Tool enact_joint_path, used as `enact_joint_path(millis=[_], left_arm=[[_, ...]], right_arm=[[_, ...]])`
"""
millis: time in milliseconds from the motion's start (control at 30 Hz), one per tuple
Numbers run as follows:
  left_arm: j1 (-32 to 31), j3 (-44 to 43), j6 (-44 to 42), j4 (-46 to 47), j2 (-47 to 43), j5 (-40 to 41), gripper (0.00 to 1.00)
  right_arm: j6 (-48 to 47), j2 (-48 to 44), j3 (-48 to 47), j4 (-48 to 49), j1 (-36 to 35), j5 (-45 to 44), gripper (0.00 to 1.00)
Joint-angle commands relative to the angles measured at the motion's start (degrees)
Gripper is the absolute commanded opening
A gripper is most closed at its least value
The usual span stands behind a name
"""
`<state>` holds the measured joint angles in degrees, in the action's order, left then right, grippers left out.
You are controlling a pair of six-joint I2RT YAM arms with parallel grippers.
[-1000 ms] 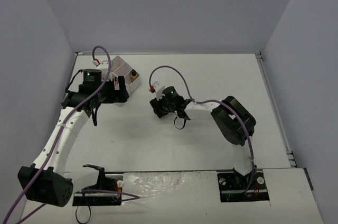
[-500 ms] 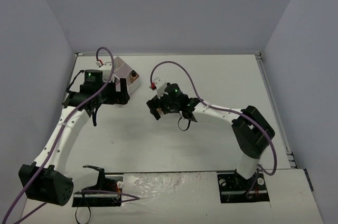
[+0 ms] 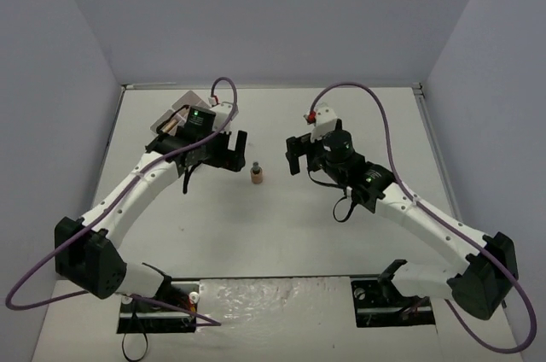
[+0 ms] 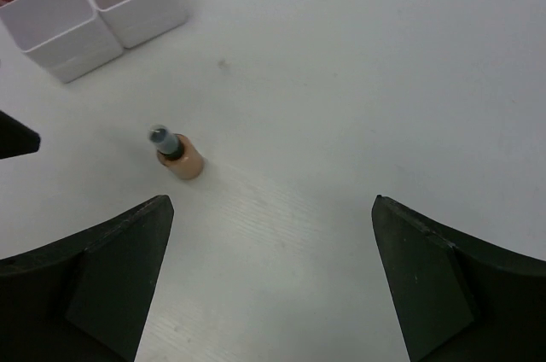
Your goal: Organize the makeup
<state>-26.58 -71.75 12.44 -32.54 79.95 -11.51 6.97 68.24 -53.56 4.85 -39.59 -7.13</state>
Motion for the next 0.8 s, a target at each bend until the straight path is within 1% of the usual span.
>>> enact_joint_path(millis=[0,233,333,467,500,767], left_arm=[[-2.8,-4.8,3.4,3.4,4.3,6.2,0.89],[-7.1,-7.6,6.3,5.9,11.8,8.9,0.88],[-8.9,-9.1,7.1,5.9,14.5,10.4,0.87],[-9.5,-10.3,7.6,6.1,18.1,11.2,0.83],[-9.6,-10.7,7.7,6.0,18.7,12.4,0.82],[-10.2,-13.0,8.1,4.4,22.3,14.2,0.68]], right_arm=[[6.6,-8.8,4.7,-2.4,5.5,-4.7,1.00],[9.7,-15.7,8.3,-7.2,7.1,-10.8,1.00],[10.5,-17.8,9.2,-8.7,7.4,-11.8,1.00],[11.2,-18.7,9.4,-9.9,7.6,-11.8,1.00],[11.2,-18.7,9.4,-10.3,7.7,-11.8,1.00],[9.8,-18.6,8.8,-10.9,7.7,-12.7,1.00]])
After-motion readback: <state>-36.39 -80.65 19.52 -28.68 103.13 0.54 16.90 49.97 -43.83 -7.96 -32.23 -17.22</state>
